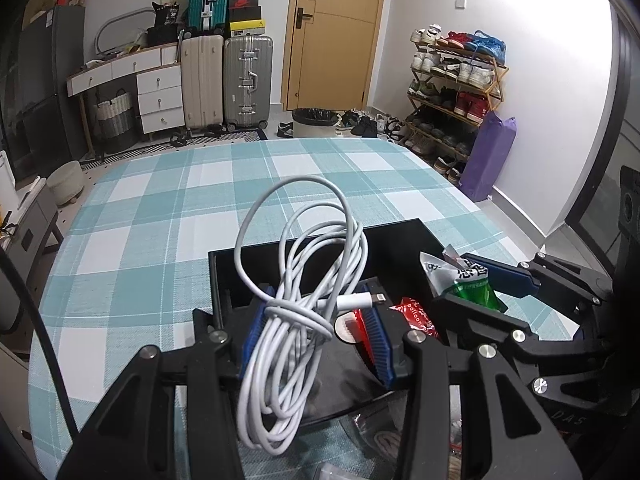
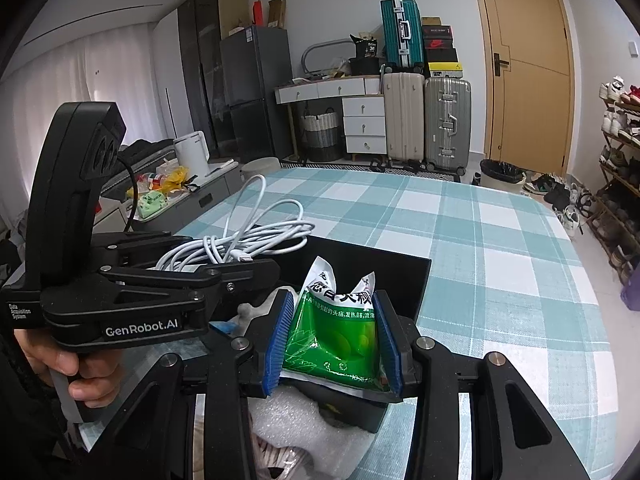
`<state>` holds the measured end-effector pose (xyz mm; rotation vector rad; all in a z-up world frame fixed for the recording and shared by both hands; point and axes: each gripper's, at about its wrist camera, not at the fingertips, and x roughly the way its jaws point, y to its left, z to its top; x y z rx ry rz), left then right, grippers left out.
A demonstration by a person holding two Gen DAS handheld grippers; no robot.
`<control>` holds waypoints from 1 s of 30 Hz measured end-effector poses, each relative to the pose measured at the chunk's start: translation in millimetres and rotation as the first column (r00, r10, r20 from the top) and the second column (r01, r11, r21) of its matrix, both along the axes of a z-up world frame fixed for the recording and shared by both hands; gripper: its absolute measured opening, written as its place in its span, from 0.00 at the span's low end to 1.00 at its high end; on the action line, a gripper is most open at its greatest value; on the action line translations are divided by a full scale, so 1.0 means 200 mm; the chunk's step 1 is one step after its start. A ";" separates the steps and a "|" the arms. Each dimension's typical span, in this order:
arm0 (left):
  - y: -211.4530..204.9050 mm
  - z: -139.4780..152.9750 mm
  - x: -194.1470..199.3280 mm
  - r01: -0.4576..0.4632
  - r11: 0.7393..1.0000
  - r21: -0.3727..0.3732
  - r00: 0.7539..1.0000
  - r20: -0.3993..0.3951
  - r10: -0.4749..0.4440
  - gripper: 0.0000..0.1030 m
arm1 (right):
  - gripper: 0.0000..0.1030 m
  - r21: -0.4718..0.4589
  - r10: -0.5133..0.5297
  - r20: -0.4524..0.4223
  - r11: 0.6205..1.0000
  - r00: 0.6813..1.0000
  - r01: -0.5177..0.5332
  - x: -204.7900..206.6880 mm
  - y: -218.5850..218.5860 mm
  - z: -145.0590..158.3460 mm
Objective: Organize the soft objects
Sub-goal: 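Carry the cable and sachet over the box and release both inside, then withdraw both open grippers from the box toward the remaining items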
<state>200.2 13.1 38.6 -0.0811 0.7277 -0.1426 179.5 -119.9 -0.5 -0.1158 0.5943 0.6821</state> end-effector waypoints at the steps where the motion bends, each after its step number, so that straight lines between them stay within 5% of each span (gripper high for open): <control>1: 0.00 0.00 0.01 0.002 1.000 -0.001 1.000 -0.001 -0.002 0.43 | 0.39 -0.002 -0.001 -0.001 1.000 1.000 0.001 0.01 0.00 0.00; 15: -0.04 -0.04 0.07 0.033 0.999 0.008 0.999 -0.035 -0.033 0.43 | 0.39 -0.016 -0.006 -0.004 1.000 1.000 0.006 0.08 0.02 -0.02; 20: -0.04 -0.05 0.07 0.039 0.999 0.008 0.998 -0.051 -0.038 0.46 | 0.55 -0.035 -0.002 -0.001 0.999 1.000 0.002 0.09 0.01 -0.02; 25: -0.02 -0.02 0.01 0.032 0.999 0.009 0.999 -0.005 -0.032 0.81 | 0.85 -0.039 -0.039 0.011 0.998 0.999 0.040 0.07 -0.04 -0.01; 30: 0.01 0.03 -0.07 0.006 1.000 0.007 0.999 0.036 -0.006 0.96 | 0.99 -0.025 -0.078 0.010 0.997 0.997 0.078 0.02 -0.12 0.01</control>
